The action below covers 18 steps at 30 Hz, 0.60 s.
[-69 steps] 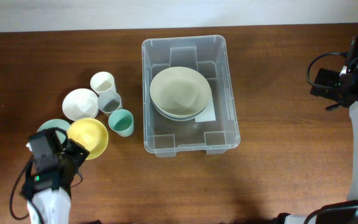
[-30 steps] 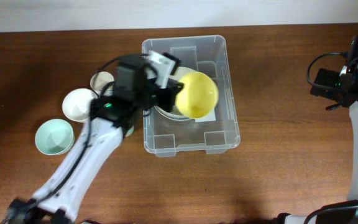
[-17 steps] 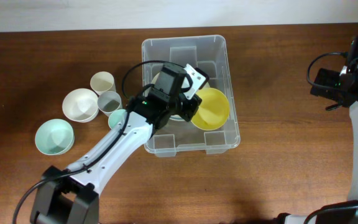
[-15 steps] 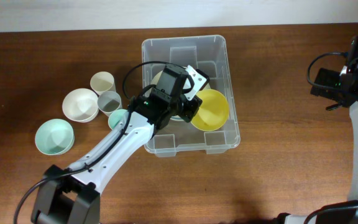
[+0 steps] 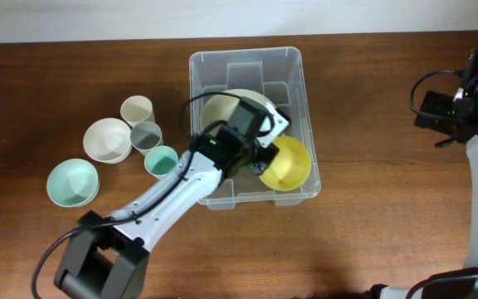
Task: Pack container
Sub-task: 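Carry the yellow bowl into the container's right side and release, then withdraw the left gripper and move it to the mint green bowl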
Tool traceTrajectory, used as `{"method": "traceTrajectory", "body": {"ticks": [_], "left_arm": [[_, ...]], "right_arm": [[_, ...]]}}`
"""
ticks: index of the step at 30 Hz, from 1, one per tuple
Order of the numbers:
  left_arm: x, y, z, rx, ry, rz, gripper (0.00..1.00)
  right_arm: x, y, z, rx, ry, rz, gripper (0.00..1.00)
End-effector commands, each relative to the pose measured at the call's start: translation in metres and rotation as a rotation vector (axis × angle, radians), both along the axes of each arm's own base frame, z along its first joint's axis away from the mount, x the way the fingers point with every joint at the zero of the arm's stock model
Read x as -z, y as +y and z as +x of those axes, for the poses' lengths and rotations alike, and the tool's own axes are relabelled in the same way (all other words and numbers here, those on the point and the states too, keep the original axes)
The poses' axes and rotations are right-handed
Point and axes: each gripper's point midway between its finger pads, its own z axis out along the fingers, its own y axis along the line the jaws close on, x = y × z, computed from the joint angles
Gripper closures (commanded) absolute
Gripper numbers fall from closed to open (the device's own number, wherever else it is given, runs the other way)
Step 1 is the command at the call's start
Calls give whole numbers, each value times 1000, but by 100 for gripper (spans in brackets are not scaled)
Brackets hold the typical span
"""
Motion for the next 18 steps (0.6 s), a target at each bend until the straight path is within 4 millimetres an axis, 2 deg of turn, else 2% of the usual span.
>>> {"method": "traceTrajectory", "body": {"ticks": [1, 7, 11, 14, 16, 18], "left_arm": [[-6, -9, -2, 35, -33, 18, 86], [-6, 0, 6, -12, -69, 66, 77], [-17, 7, 18, -82, -82, 45, 77], [-35, 13, 30, -150, -88, -4, 76], [-58, 29, 42, -239, -96, -59, 76], [-77, 53, 51, -358, -92, -108, 74]], "right_arm": [[-1, -3, 0, 10, 0, -10, 1], [-1, -3, 0, 10, 0, -10, 1], [-1, -3, 0, 10, 0, -10, 1], [-1, -3, 0, 10, 0, -10, 1], [-1, -3, 0, 10, 0, -10, 1], [-1, -3, 0, 10, 0, -10, 1]]}}
